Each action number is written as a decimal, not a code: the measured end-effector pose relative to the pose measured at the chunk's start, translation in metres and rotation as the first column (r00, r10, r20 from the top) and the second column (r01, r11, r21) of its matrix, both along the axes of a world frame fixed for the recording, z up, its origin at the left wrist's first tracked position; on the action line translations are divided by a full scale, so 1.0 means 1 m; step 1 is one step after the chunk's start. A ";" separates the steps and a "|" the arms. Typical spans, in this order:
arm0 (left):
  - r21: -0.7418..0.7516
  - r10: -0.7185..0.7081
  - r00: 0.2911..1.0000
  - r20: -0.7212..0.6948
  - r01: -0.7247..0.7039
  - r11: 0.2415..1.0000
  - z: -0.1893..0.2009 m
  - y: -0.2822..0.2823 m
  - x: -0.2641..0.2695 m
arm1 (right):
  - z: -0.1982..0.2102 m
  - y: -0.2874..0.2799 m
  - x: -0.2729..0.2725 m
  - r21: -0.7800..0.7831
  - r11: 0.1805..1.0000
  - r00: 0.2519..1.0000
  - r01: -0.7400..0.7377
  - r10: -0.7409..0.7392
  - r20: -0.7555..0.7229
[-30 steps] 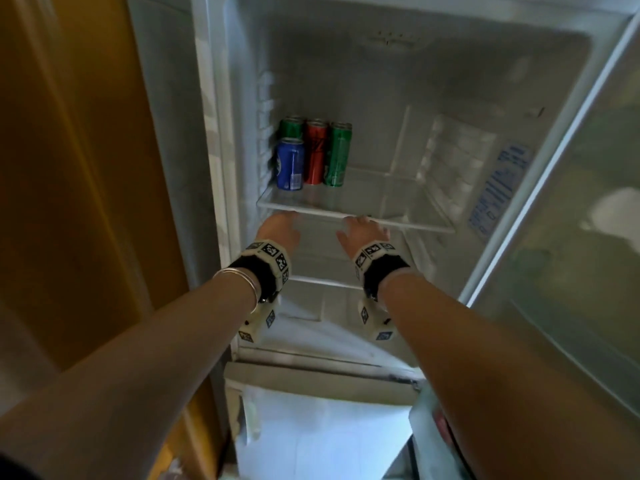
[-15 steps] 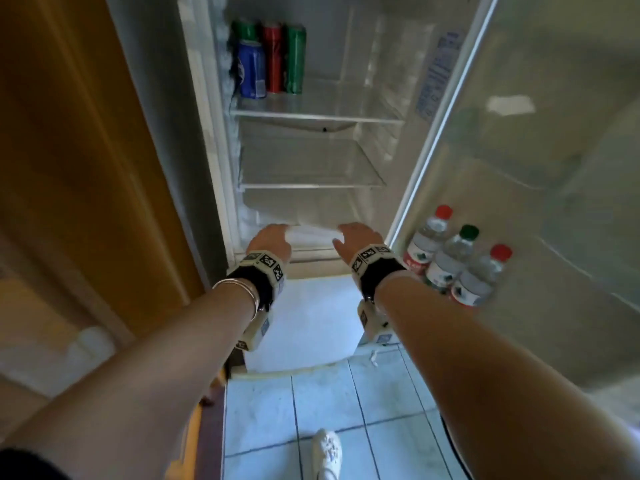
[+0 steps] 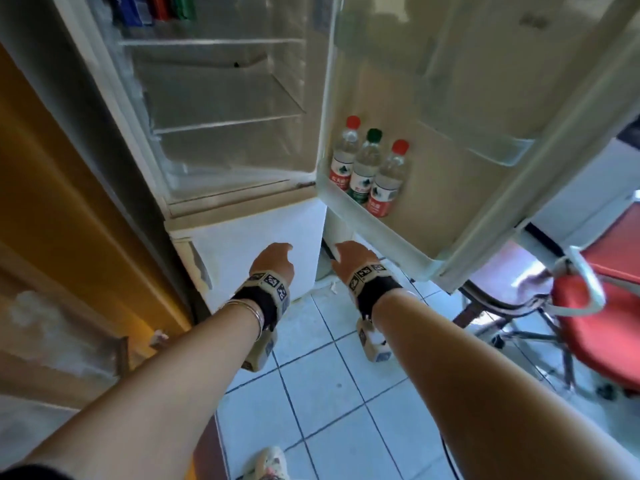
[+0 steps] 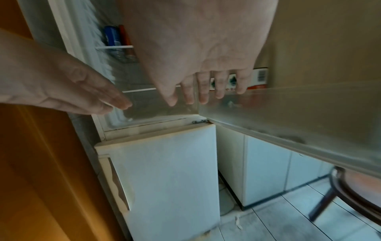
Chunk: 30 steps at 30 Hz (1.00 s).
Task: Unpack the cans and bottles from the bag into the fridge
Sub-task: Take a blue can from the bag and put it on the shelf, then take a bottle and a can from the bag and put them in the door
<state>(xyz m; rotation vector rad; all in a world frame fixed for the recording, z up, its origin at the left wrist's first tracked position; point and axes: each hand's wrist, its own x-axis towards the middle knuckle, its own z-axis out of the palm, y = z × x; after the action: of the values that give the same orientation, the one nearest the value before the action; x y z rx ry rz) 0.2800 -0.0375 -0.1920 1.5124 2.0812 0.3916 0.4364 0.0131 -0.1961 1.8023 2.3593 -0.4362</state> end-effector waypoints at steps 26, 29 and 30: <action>-0.047 -0.800 0.600 -0.011 0.799 0.600 -0.016 -0.125 0.512 | -0.027 -0.271 0.479 -0.108 0.582 0.587 0.806 -0.809 0.017; -0.024 -0.889 0.458 -0.003 0.889 0.458 -0.012 -0.136 0.580 | -0.020 -0.302 0.531 -0.084 0.437 0.441 0.896 -0.897 0.031; -0.009 -0.914 0.405 0.001 0.914 0.405 -0.010 -0.140 0.602 | -0.017 -0.312 0.548 -0.076 0.387 0.390 0.919 -0.920 0.034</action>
<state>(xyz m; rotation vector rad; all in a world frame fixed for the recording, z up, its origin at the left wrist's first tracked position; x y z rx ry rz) 0.8821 -0.1771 -0.2018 2.3561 0.9061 -0.0742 0.9844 -0.2988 -0.2132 2.9195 0.9967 -0.6155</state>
